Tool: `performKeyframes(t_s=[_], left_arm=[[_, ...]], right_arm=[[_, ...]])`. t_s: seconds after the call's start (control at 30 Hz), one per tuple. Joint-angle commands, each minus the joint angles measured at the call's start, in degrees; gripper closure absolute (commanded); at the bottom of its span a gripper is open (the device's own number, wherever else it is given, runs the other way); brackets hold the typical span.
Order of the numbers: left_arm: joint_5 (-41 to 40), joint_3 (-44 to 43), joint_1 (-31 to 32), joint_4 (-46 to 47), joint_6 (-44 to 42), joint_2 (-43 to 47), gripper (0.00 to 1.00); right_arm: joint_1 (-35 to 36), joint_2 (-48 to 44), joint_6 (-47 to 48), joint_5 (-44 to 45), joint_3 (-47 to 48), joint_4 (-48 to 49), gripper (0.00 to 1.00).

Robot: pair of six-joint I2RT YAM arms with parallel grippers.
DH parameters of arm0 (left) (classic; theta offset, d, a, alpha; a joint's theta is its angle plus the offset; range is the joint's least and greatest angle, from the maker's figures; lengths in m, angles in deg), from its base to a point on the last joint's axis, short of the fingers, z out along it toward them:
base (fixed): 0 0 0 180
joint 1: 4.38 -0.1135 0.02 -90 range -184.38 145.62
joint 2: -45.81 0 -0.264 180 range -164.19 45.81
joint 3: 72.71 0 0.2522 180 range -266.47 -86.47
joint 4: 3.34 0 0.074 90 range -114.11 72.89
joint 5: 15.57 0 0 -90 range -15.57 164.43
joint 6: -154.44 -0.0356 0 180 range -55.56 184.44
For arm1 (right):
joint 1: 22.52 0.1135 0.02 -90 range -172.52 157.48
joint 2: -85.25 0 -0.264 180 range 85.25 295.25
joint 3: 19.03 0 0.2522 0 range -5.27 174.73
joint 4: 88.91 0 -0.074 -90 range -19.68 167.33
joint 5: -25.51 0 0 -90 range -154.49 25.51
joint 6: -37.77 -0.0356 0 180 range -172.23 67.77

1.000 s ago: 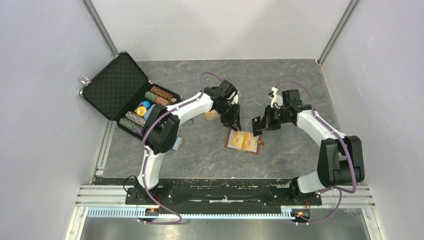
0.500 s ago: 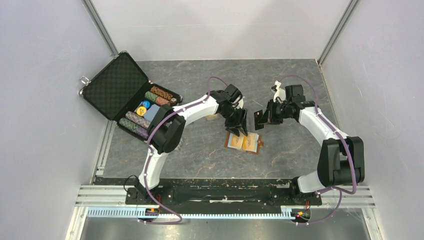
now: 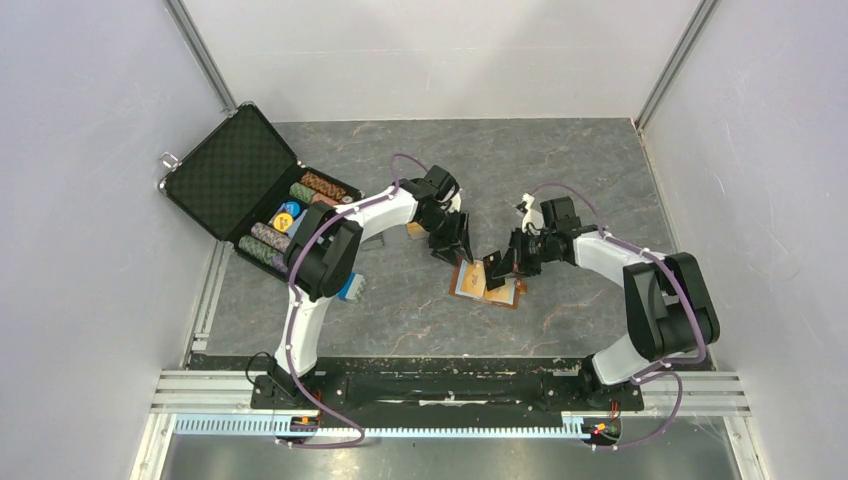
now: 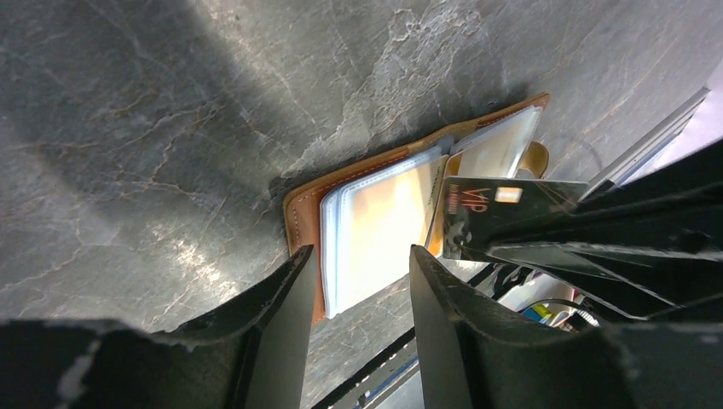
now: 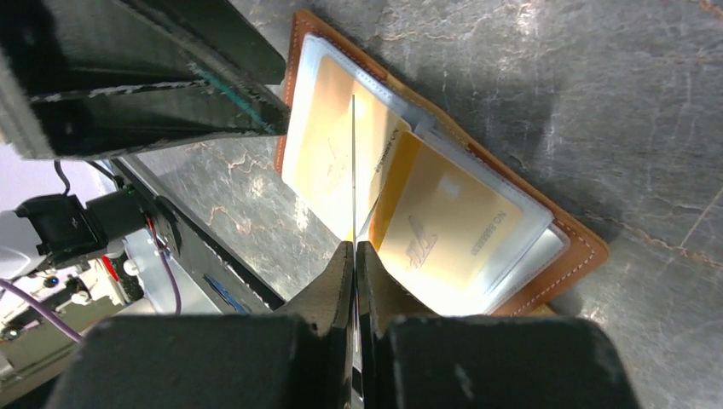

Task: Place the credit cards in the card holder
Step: Insert the credit card into the card holder.

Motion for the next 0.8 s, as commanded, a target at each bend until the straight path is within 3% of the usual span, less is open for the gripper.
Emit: performKeyframes(t_s=[0.0, 0.37, 0.77], left_arm=[[0.19, 0.09, -0.01, 3.27, -0.16, 2.04, 0.51], [1.92, 2.28, 0.59, 6.54, 1.07, 3.32, 0.55], [1.85, 2.29, 2.26, 6.60, 0.81, 1.01, 0.55]], right_arm=[[0.29, 2.16, -2.04, -0.02, -1.10, 5.83, 1.00], [0.40, 4.01, 3.01, 6.49, -3.65, 2.40, 1.00], [0.40, 4.16, 3.75, 7.15, -4.43, 2.32, 1.00]])
